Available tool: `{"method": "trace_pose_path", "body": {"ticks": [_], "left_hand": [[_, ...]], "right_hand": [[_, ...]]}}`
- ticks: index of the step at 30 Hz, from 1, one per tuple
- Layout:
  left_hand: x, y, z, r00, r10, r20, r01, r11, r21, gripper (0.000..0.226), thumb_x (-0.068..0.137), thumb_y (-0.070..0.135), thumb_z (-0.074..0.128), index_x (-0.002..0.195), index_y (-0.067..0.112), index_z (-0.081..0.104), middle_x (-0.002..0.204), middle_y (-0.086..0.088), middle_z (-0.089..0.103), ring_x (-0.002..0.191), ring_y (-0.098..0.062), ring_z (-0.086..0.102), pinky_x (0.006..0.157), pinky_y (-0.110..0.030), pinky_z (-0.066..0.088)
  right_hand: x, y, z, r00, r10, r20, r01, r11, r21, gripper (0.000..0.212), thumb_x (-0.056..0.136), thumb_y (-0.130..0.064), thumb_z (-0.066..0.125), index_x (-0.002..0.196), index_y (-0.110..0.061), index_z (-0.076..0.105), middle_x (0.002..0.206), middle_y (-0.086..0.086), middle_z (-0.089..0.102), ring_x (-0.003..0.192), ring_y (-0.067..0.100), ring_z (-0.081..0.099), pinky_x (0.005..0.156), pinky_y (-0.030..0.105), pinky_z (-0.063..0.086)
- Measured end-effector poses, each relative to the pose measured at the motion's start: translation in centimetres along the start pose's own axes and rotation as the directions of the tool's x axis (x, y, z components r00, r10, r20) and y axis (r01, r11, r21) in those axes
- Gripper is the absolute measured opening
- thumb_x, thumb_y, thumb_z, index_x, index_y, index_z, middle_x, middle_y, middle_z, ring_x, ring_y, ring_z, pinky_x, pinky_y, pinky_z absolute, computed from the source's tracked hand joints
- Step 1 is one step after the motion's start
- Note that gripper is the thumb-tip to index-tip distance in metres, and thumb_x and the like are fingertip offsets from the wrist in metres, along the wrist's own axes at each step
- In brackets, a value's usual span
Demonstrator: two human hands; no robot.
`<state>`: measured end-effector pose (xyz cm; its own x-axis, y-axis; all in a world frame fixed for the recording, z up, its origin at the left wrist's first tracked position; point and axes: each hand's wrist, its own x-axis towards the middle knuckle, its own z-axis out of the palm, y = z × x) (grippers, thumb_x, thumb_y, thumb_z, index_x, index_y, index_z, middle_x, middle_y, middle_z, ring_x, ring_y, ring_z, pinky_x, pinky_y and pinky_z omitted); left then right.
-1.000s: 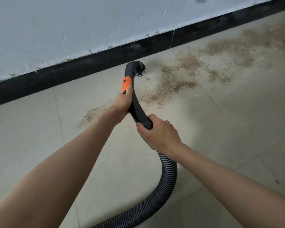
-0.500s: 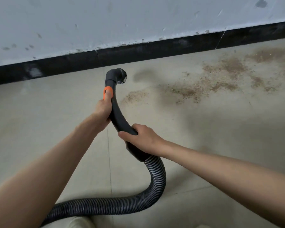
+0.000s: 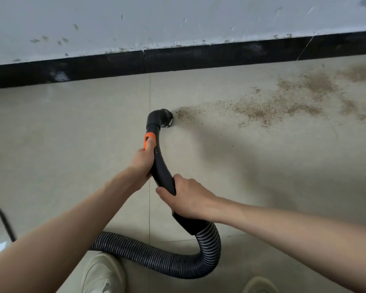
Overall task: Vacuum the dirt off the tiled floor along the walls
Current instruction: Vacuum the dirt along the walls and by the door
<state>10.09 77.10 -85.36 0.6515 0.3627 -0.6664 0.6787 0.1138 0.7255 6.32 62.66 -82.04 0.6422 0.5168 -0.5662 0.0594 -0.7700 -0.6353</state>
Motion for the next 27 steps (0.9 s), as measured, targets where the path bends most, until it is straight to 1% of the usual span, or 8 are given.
{"method": "trace_pose_path", "body": {"ticks": [6,9,13,16,18,22,25,27], "left_hand": [[0.7,1.5,1.4,1.0,0.004,0.0,-0.004,0.999,-0.053,0.058,0.095,0.056,0.038,0.109,0.001,0.049,0.08,-0.007,0.053,0.071,-0.019,0.053,0.063,-0.028,0.044],[1.0,2.3,2.3,1.0,-0.014,0.001,0.014,0.995,-0.099,0.056,0.094,0.056,0.041,0.108,0.002,0.047,0.081,-0.007,0.054,0.071,-0.019,0.053,0.066,-0.03,0.045],[1.6,3.1,3.9,0.999,-0.028,0.026,0.031,0.99,-0.134,0.05,0.093,0.055,0.043,0.09,0.006,0.049,0.074,-0.008,0.055,0.065,-0.02,0.054,0.062,-0.03,0.045],[2.0,3.4,5.4,0.998,-0.028,0.049,0.033,0.992,-0.118,0.048,0.093,0.056,0.043,0.086,0.008,0.048,0.075,-0.008,0.055,0.065,-0.019,0.055,0.059,-0.029,0.045],[2.1,3.7,6.5,0.997,-0.019,0.07,0.026,0.995,-0.1,0.051,0.093,0.056,0.042,0.09,0.005,0.049,0.078,-0.007,0.055,0.067,-0.019,0.055,0.06,-0.029,0.045],[2.4,4.4,9.5,0.993,-0.004,0.121,0.011,0.998,-0.056,0.061,0.094,0.056,0.041,0.118,0.0,0.046,0.087,-0.008,0.053,0.076,-0.02,0.054,0.066,-0.03,0.046],[2.4,5.1,11.7,0.987,0.01,0.162,0.0,0.998,-0.066,0.062,0.094,0.055,0.04,0.122,0.0,0.045,0.086,-0.006,0.052,0.077,-0.019,0.052,0.07,-0.031,0.046],[2.6,5.6,13.2,0.985,0.016,0.173,-0.004,0.998,-0.069,0.06,0.095,0.055,0.04,0.12,0.001,0.046,0.086,-0.006,0.052,0.077,-0.019,0.052,0.071,-0.032,0.045]], "right_hand": [[0.5,0.0,-1.4,0.998,0.027,-0.054,-0.027,1.0,0.0,0.042,0.096,-0.055,0.042,0.098,-0.013,0.043,0.08,0.001,0.051,0.078,0.026,0.055,0.064,0.034,0.04],[0.8,0.2,-2.4,0.996,0.044,-0.081,-0.046,0.999,-0.015,0.042,0.096,-0.055,0.043,0.097,-0.013,0.044,0.085,0.004,0.054,0.08,0.028,0.056,0.066,0.035,0.041],[1.1,1.0,-3.8,0.99,0.07,-0.123,-0.073,0.997,-0.02,0.042,0.095,-0.055,0.044,0.097,-0.014,0.046,0.089,0.005,0.056,0.084,0.029,0.057,0.069,0.035,0.043],[0.9,2.0,-4.5,0.984,0.093,-0.149,-0.098,0.995,-0.021,0.042,0.095,-0.056,0.045,0.097,-0.014,0.047,0.089,0.005,0.056,0.084,0.029,0.056,0.069,0.035,0.042],[0.7,2.8,-5.0,0.98,0.11,-0.166,-0.113,0.994,-0.005,0.042,0.095,-0.057,0.044,0.097,-0.015,0.046,0.09,0.005,0.056,0.084,0.028,0.055,0.069,0.035,0.041],[0.3,4.7,-6.4,0.968,0.145,-0.204,-0.136,0.989,0.055,0.041,0.094,-0.057,0.045,0.096,-0.017,0.047,0.09,0.004,0.057,0.085,0.027,0.056,0.071,0.036,0.043],[0.1,6.1,-7.6,0.959,0.167,-0.231,-0.148,0.984,0.097,0.039,0.094,-0.057,0.047,0.092,-0.018,0.049,0.087,0.002,0.058,0.085,0.026,0.057,0.07,0.036,0.043],[0.1,7.0,-8.6,0.952,0.179,-0.249,-0.155,0.982,0.112,0.037,0.093,-0.057,0.048,0.082,-0.022,0.046,0.083,0.0,0.057,0.084,0.025,0.058,0.069,0.035,0.043]]}}
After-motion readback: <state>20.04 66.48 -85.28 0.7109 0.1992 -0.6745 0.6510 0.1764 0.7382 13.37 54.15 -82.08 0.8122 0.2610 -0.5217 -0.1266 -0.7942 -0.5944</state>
